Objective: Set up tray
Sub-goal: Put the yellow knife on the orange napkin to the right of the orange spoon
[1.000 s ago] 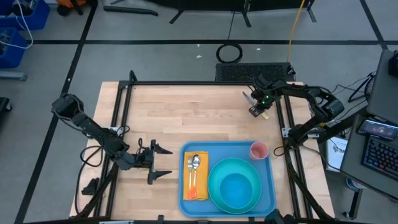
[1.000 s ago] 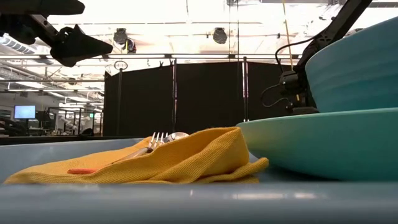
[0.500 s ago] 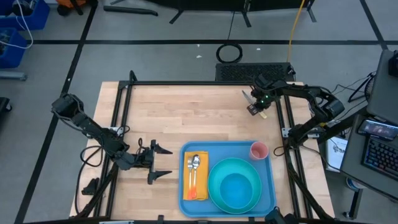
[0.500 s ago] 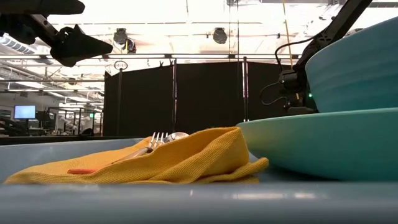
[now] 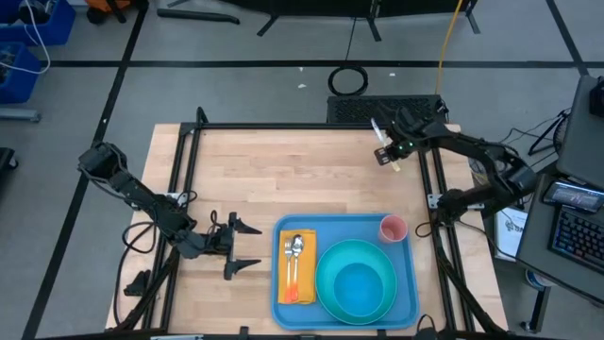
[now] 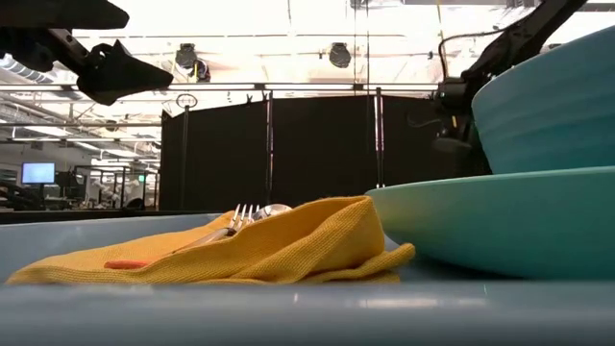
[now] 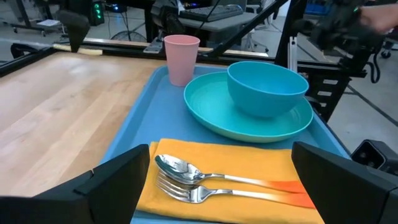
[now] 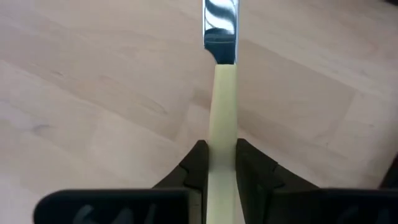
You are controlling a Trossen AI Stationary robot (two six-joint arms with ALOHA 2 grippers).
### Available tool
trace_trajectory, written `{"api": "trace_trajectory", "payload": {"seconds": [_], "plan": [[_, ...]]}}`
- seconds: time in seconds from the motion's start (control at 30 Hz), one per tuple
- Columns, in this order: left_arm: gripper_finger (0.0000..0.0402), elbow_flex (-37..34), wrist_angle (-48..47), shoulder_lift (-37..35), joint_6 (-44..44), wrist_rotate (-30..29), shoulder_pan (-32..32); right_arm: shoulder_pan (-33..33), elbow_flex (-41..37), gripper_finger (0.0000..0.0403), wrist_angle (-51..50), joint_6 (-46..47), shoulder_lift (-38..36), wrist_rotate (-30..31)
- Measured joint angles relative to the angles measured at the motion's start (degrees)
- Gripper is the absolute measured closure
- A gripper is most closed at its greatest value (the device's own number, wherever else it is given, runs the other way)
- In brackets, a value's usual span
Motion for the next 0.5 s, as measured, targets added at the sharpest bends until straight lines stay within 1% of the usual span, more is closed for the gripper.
{"api": "trace_trajectory", "payload": {"seconds": [0.27,0.4,0.5], "plan": [[0.0004,0.0,-0.6,0.0,-0.1,-0.2,0.0,6.1,0.1,0.0362,0.0,8.9,-7.7,0.0],[0.0004,0.0,-0.6,0.0,-0.1,-0.3,0.0,9.5,0.1,0.0362,0.3,15.2,-10.0,-0.2],[0.0004,0.0,-0.5,0.0,-0.2,-0.3,0.0,12.4,0.1,0.0362,0.4,19.9,-10.8,-2.2]]}}
